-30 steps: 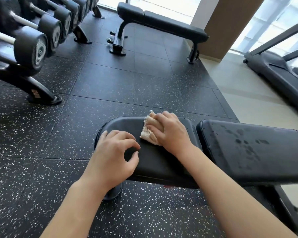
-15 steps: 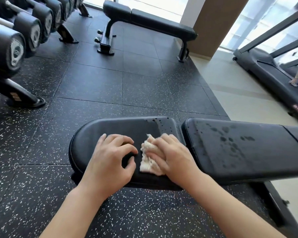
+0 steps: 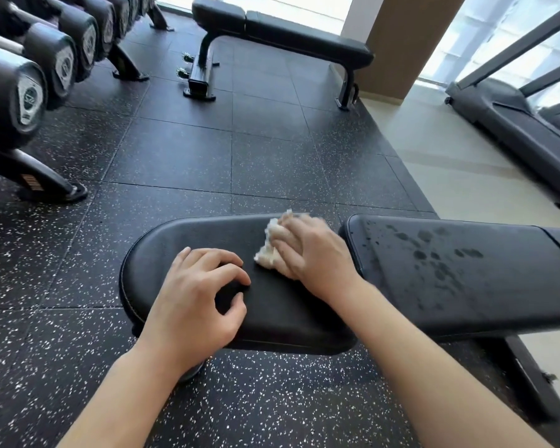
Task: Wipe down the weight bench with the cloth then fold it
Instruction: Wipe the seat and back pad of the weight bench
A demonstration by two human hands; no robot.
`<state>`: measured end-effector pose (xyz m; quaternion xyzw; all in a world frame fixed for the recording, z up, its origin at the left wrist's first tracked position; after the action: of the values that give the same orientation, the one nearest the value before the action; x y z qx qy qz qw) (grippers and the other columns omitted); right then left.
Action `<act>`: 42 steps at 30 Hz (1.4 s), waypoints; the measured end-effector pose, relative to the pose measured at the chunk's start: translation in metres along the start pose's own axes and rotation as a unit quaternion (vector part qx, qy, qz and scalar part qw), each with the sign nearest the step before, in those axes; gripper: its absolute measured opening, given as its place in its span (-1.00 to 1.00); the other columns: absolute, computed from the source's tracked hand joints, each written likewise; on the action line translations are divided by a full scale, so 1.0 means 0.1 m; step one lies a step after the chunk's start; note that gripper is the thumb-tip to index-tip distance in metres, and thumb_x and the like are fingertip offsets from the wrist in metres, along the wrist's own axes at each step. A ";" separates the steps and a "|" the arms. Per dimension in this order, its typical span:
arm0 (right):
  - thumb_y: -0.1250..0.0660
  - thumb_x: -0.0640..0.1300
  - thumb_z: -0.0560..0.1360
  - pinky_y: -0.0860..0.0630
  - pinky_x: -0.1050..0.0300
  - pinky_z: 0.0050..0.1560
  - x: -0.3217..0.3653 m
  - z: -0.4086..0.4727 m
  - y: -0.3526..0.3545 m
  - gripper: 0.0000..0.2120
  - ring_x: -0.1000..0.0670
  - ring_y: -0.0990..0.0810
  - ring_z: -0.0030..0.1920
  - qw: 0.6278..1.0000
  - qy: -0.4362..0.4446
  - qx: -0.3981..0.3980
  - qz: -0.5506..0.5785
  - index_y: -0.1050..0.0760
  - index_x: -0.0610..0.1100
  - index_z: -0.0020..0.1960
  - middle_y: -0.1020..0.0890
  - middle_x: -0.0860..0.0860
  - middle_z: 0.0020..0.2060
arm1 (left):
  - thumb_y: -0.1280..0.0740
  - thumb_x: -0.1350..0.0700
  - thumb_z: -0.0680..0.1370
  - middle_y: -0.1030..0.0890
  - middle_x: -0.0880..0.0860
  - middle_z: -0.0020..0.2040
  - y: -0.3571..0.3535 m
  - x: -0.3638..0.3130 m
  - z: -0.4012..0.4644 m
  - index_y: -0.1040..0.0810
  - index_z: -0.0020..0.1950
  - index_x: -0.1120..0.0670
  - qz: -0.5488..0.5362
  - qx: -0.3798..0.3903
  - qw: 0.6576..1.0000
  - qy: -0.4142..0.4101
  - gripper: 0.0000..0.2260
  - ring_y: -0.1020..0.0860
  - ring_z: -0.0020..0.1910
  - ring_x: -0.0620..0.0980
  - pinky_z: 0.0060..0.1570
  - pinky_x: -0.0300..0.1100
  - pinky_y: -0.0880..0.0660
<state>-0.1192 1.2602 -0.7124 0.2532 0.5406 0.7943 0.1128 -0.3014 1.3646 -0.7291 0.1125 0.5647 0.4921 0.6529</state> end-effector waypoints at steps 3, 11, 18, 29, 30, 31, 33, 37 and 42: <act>-0.29 0.15 0.60 -0.47 0.01 0.07 0.12 -0.60 0.18 -0.77 -0.01 -0.49 -0.02 0.999 0.022 0.023 0.013 -0.53 0.06 0.17 -0.51 0.12 -0.05 | -0.42 0.03 0.41 -0.59 -0.22 0.10 0.00 0.00 0.00 -0.66 -0.05 -0.13 -0.008 0.004 1.000 0.004 -0.86 -0.55 0.18 -0.08 0.42 0.18 -0.31; -0.33 0.17 0.59 -0.49 0.10 -0.03 0.03 -0.74 0.23 -0.76 0.05 -0.51 -0.06 1.000 0.003 0.015 0.010 -0.55 0.01 0.07 -0.49 0.14 -0.11 | -0.40 0.03 0.41 -0.59 -0.21 0.06 -0.01 -0.04 0.02 -0.65 -0.09 -0.11 0.013 -0.017 1.000 0.002 -0.89 -0.54 0.13 -0.06 0.35 0.17 -0.38; -0.37 0.14 0.55 -0.44 0.08 -0.03 -0.38 0.36 -0.02 -0.72 -0.06 -0.57 0.06 0.998 -0.058 -0.025 -0.007 -0.57 -0.04 0.10 -0.57 0.03 -0.04 | -0.38 0.03 0.42 -0.60 -0.17 0.07 -0.02 -0.06 0.01 -0.65 -0.07 -0.08 0.031 -0.015 0.999 -0.001 -0.88 -0.54 0.12 -0.03 0.32 0.16 -0.40; -0.34 0.08 0.60 -0.50 0.06 0.00 -0.04 -0.63 0.27 -0.87 0.00 -0.54 -0.07 0.999 -0.015 -0.029 0.024 -0.52 0.09 0.12 -0.51 0.12 -0.10 | -0.35 0.00 0.45 -0.59 -0.21 0.14 0.01 -0.01 -0.06 -0.66 0.00 -0.12 0.002 0.013 1.000 0.006 -0.83 -0.55 0.20 -0.07 0.46 0.12 -0.29; -0.34 0.09 0.60 -0.50 0.07 0.00 0.01 -0.81 0.31 -0.86 0.03 -0.53 -0.07 0.999 -0.017 -0.017 0.029 -0.52 0.13 0.15 -0.50 0.14 -0.10 | -0.35 0.01 0.45 -0.59 -0.21 0.14 0.01 -0.01 -0.06 -0.66 0.00 -0.12 0.003 0.009 1.000 0.006 -0.83 -0.55 0.20 -0.07 0.47 0.11 -0.29; -0.33 0.11 0.61 -0.50 0.08 -0.01 0.04 -0.98 0.35 -0.84 0.05 -0.52 -0.07 0.999 -0.022 -0.005 0.035 -0.52 0.15 0.17 -0.48 0.16 -0.10 | -0.36 0.02 0.44 -0.59 -0.21 0.14 0.00 -0.01 -0.06 -0.66 0.00 -0.11 0.005 0.005 1.000 0.006 -0.84 -0.55 0.19 -0.07 0.47 0.10 -0.28; -0.30 0.15 0.62 -0.51 0.08 -0.01 0.08 -1.21 0.38 -0.81 0.08 -0.51 -0.06 0.998 -0.032 0.015 0.043 -0.54 0.15 0.18 -0.47 0.18 -0.09 | -0.37 0.04 0.43 -0.59 -0.19 0.12 -0.01 -0.03 -0.05 -0.66 -0.02 -0.09 0.013 -0.006 1.000 0.003 -0.84 -0.56 0.17 -0.05 0.44 0.12 -0.32; -0.33 0.13 0.62 -0.50 0.12 0.00 -0.03 -1.07 0.34 -0.80 0.10 -0.53 -0.05 0.997 -0.044 0.007 0.058 -0.58 0.07 0.17 -0.50 0.16 -0.08 | -0.40 0.08 0.42 -0.61 -0.14 0.09 -0.03 -0.06 -0.02 -0.66 -0.04 -0.04 0.039 -0.029 0.999 -0.010 -0.86 -0.56 0.11 0.00 0.32 0.18 -0.41; -0.41 0.04 0.56 -0.45 0.09 0.01 -0.46 -0.24 0.11 -0.81 -0.01 -0.57 -0.01 0.993 -0.100 -0.044 0.049 -0.58 -0.05 0.09 -0.57 0.05 -0.05 | -0.40 0.10 0.42 -0.63 -0.10 0.06 -0.02 -0.11 -0.02 -0.67 -0.06 0.00 0.059 -0.053 0.997 -0.022 -0.87 -0.55 0.07 0.03 0.25 0.08 -0.48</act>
<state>-0.0918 1.2158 -0.7220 0.3526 0.4782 0.7924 0.1383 -0.3007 1.3543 -0.7238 0.1221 0.5157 0.5565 0.6399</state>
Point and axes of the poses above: each hand's wrist, its own z-axis towards the middle knuckle, its own y-axis out of the back of the hand, x = y × z, the point moved 6 cm from there along z, towards the middle knuckle
